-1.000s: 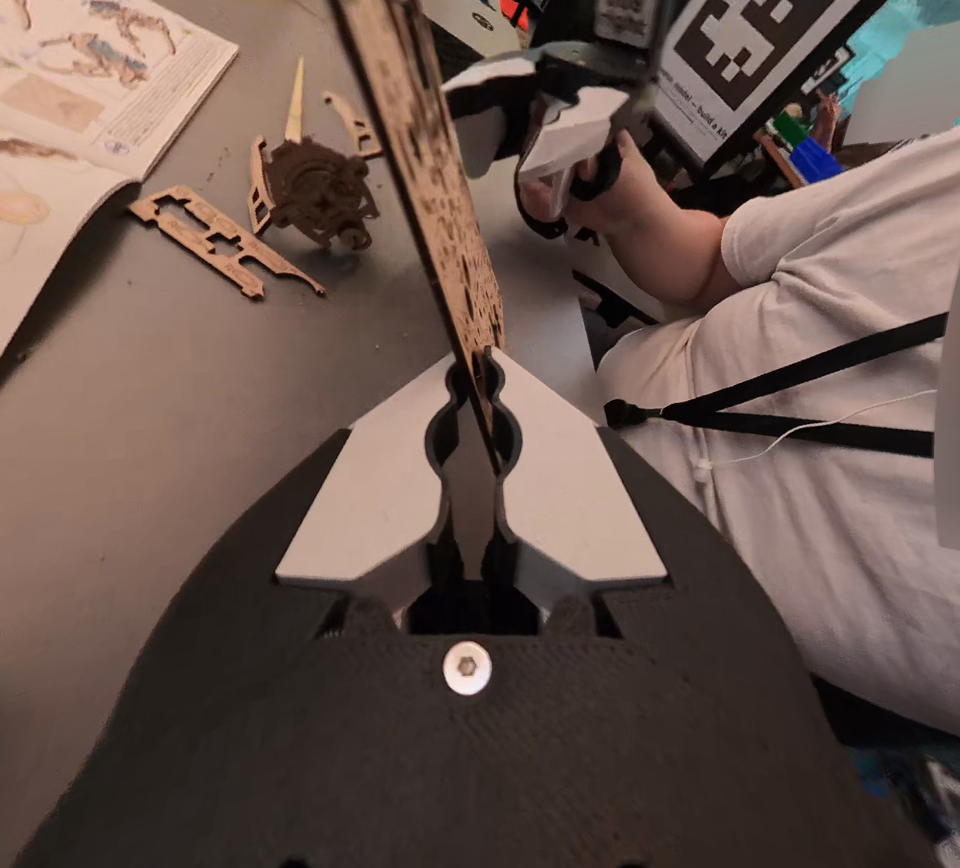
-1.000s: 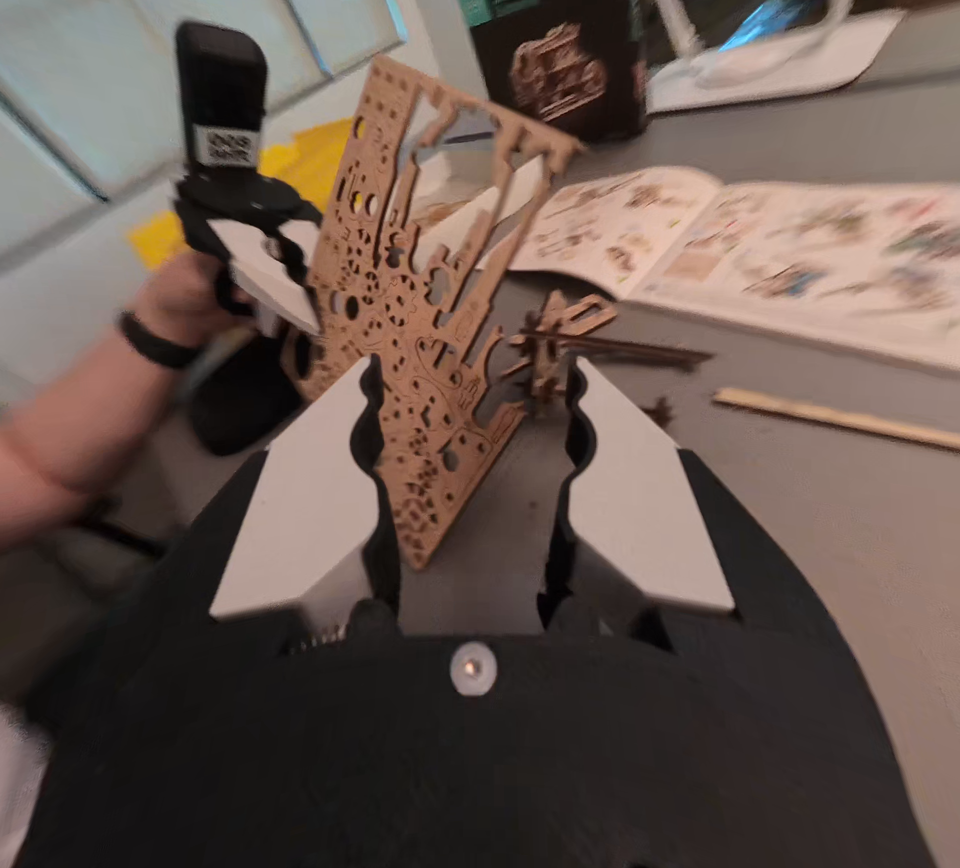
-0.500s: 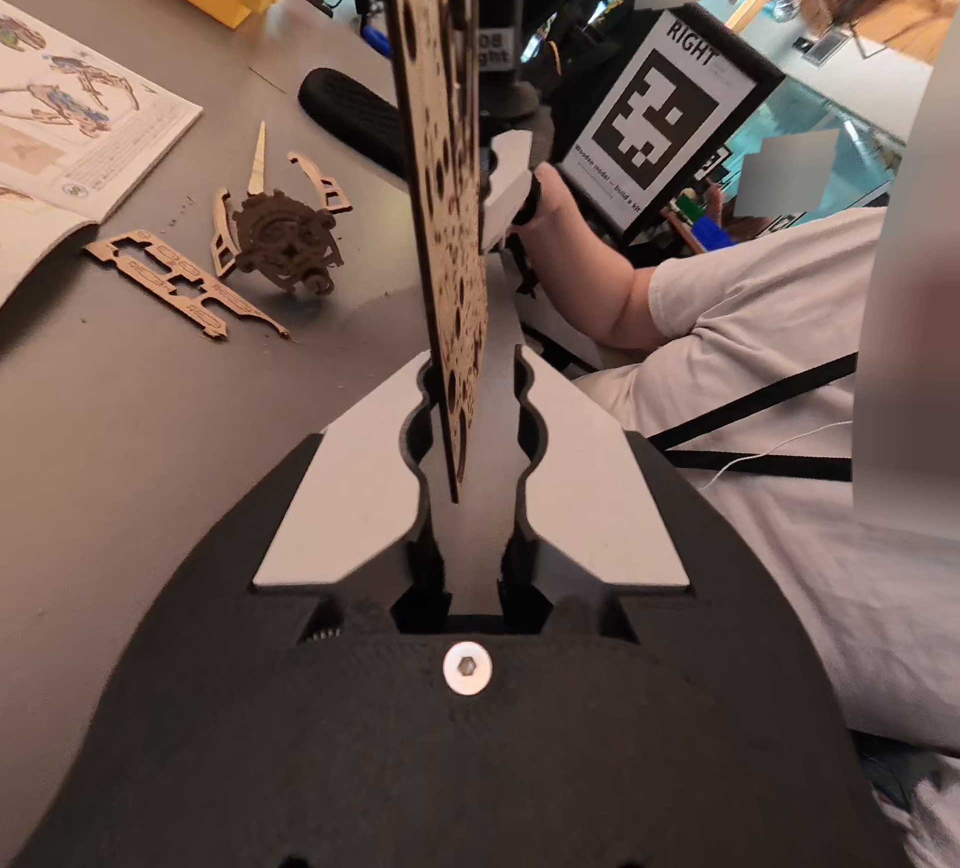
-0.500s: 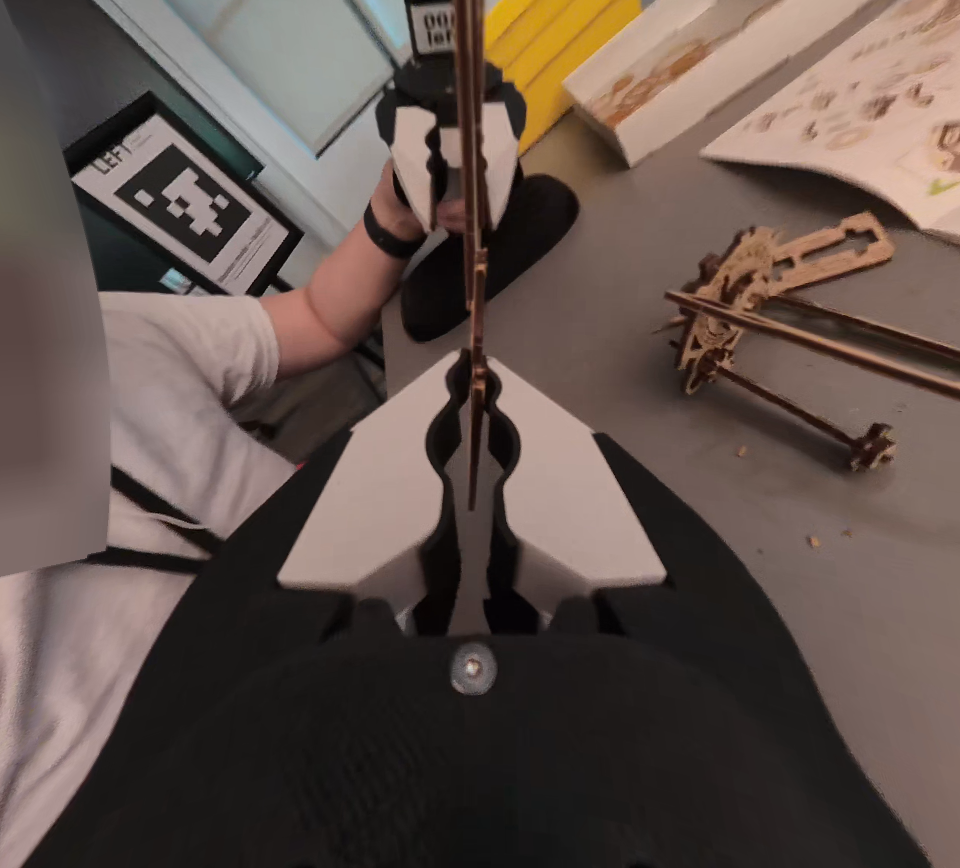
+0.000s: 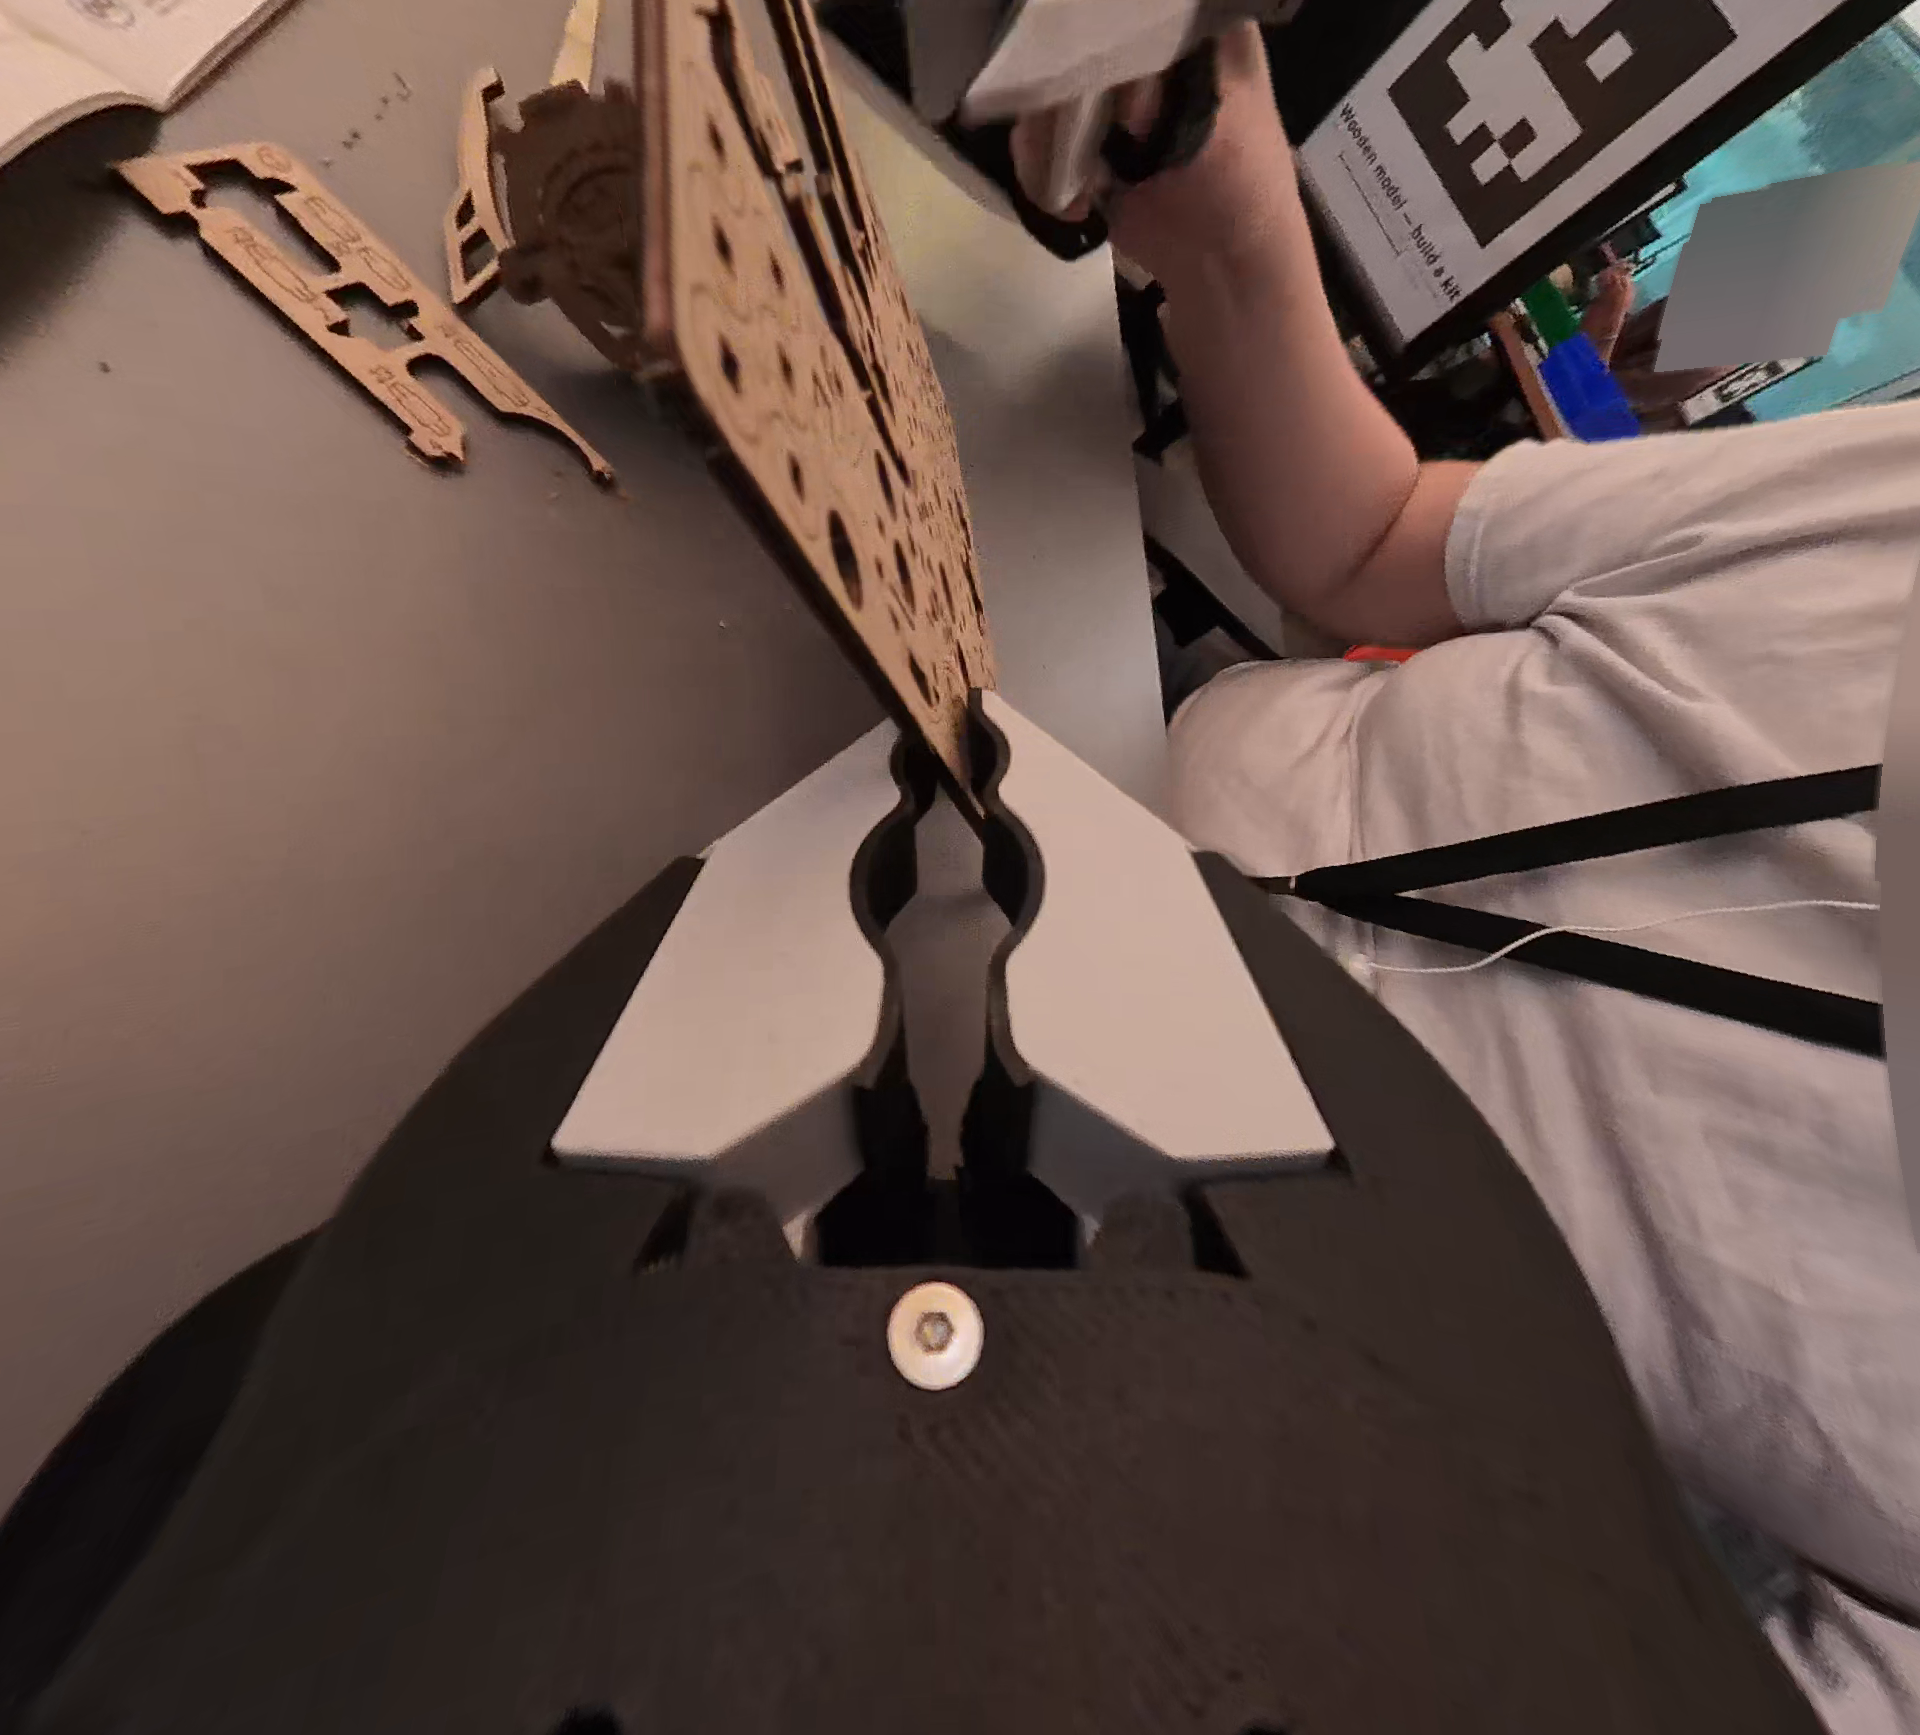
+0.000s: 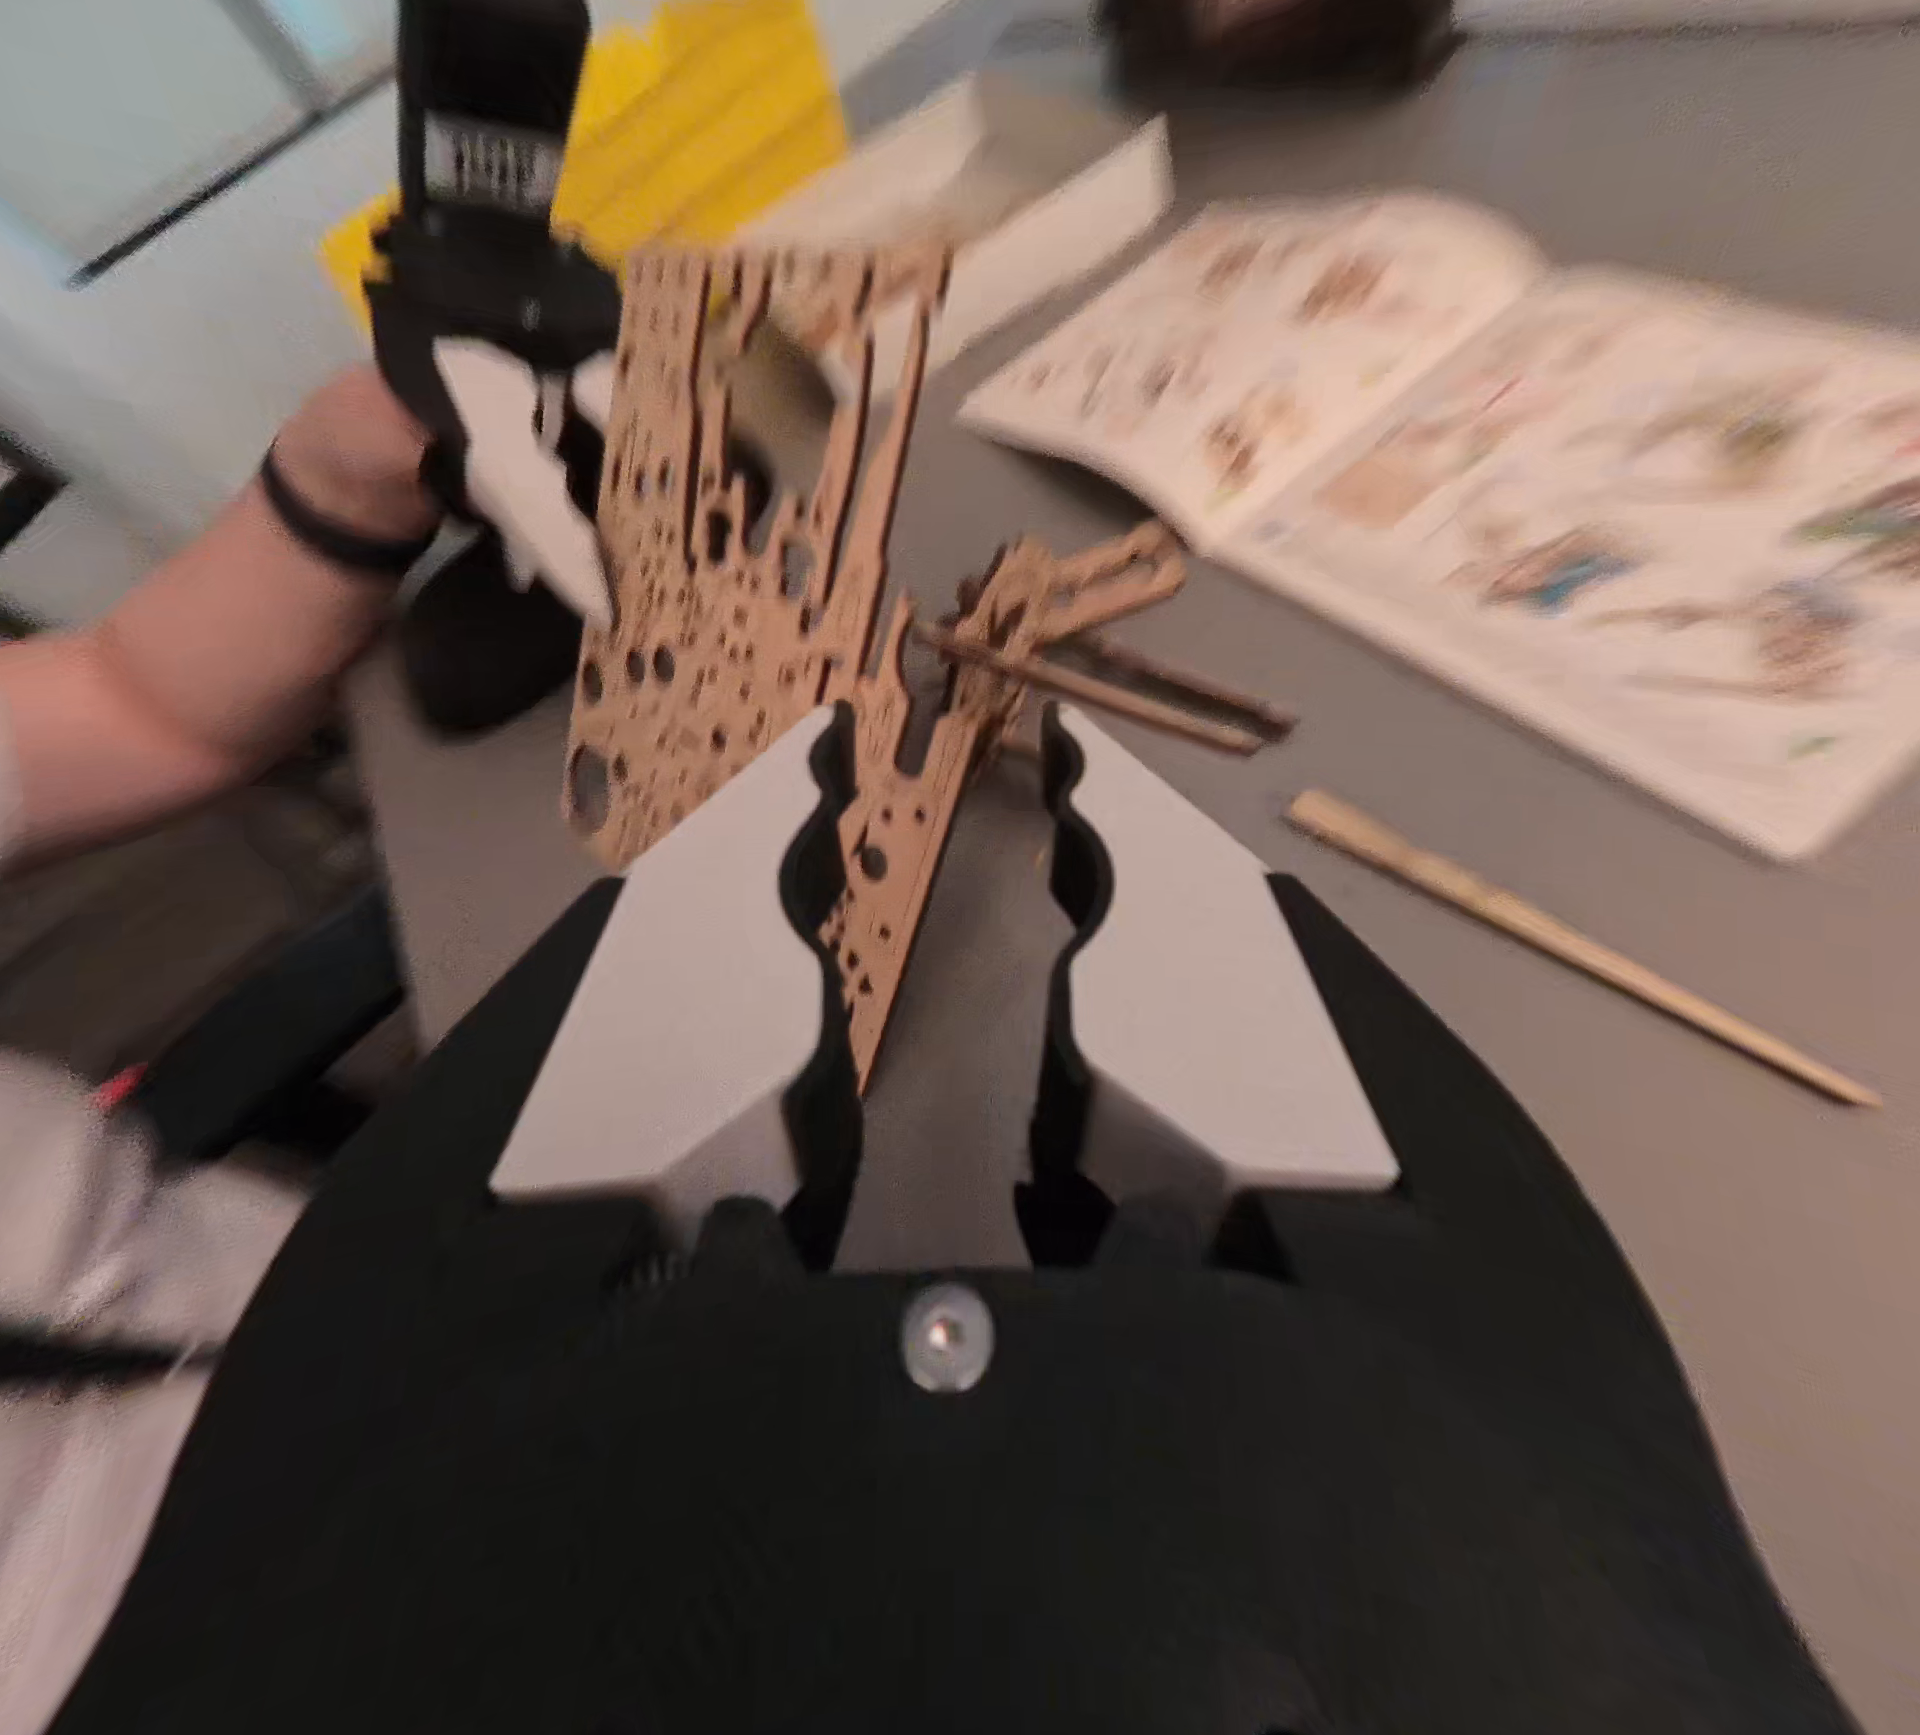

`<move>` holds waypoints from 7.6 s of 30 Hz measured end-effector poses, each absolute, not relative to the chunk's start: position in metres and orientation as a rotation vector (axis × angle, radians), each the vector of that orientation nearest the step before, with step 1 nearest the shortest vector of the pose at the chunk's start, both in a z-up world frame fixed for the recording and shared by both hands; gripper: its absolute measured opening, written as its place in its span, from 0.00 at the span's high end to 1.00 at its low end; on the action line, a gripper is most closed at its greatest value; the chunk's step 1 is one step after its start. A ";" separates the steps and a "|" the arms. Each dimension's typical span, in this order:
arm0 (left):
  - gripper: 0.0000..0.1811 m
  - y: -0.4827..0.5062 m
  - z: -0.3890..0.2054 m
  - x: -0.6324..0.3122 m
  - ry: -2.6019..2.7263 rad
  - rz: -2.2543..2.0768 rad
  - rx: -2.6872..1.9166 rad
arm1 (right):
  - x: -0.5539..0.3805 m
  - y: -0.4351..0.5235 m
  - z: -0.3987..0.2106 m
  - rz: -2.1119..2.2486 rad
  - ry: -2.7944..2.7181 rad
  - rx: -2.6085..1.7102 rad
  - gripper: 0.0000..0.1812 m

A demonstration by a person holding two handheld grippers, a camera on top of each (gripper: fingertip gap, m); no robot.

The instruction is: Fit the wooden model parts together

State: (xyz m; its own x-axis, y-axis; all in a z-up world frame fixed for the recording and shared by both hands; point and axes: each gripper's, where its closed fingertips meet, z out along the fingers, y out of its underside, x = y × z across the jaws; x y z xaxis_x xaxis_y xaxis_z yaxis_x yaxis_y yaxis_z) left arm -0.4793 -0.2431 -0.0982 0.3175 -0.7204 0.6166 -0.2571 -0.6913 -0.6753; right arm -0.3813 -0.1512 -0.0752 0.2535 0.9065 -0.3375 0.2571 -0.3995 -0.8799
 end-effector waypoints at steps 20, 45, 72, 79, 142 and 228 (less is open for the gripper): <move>0.98 -0.239 -0.103 -0.477 0.798 -1.328 -2.164 | -0.470 -0.228 -0.096 0.478 -1.362 -1.372 0.77; 0.99 -0.237 -0.103 -0.477 0.714 -1.413 -2.172 | -0.470 -0.222 -0.098 0.364 -1.280 -1.408 0.68; 0.99 -0.243 -0.103 -0.472 0.717 -1.453 -2.183 | -0.470 -0.228 -0.092 0.314 -1.293 -1.283 0.72; 0.93 -0.250 -0.103 -0.469 0.665 -1.582 -2.209 | -0.470 -0.229 -0.093 0.307 -1.306 -1.277 0.72; 1.00 -0.218 -0.032 -0.456 -0.043 -1.110 -1.480 | -0.453 -0.217 -0.045 1.948 -0.076 -1.814 0.85; 0.99 -0.226 -0.035 -0.456 -0.006 -1.150 -1.433 | -0.453 -0.222 -0.057 1.557 -0.362 -1.829 0.91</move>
